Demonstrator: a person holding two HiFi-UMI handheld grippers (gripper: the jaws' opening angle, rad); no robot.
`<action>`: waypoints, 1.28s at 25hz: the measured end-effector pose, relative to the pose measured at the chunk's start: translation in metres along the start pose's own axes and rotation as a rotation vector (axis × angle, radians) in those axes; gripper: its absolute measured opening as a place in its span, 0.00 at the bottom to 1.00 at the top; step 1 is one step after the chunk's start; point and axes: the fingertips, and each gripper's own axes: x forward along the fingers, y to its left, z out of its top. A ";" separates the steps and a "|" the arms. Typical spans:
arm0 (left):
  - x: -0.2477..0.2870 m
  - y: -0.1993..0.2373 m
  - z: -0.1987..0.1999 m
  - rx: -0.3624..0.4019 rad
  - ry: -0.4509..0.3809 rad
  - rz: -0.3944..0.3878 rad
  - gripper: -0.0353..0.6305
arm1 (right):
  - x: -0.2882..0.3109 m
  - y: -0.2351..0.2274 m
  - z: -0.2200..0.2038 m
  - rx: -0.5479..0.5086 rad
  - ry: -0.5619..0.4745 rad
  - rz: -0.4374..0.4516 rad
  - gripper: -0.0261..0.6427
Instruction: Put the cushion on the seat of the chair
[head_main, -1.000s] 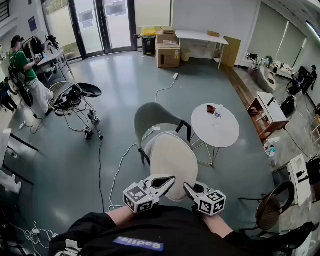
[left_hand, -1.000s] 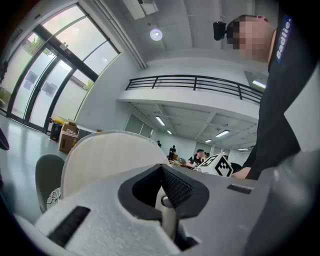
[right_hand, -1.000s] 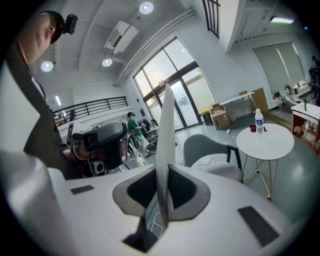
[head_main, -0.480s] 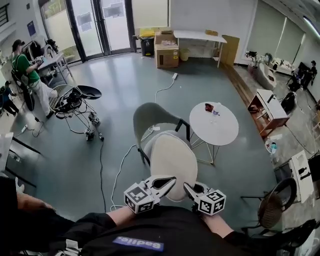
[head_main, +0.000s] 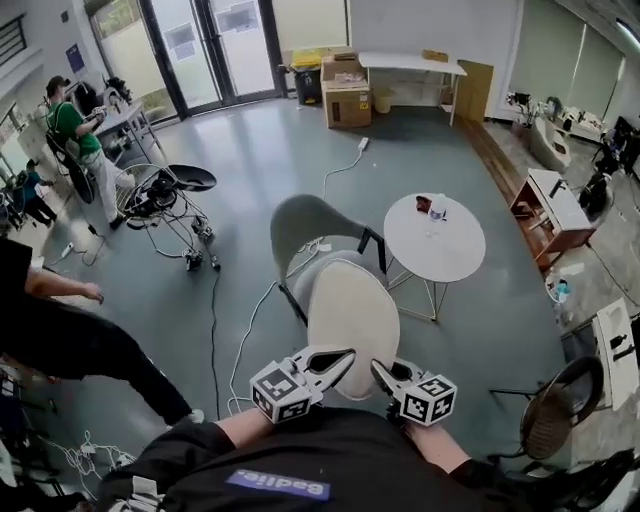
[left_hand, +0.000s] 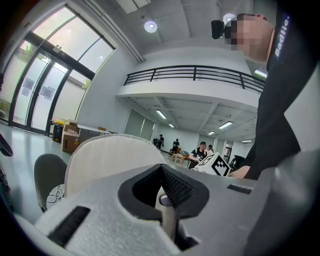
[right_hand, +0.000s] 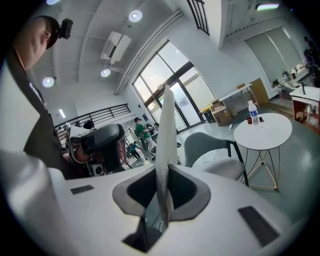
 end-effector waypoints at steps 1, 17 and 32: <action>0.003 -0.002 -0.001 -0.005 0.000 0.011 0.07 | -0.004 -0.003 -0.001 0.000 0.003 0.007 0.13; 0.031 -0.011 -0.003 -0.010 0.000 0.086 0.07 | -0.016 -0.038 -0.002 0.037 0.047 0.065 0.13; 0.025 0.105 0.019 -0.054 -0.056 0.015 0.07 | 0.069 -0.070 0.039 0.066 0.032 -0.066 0.13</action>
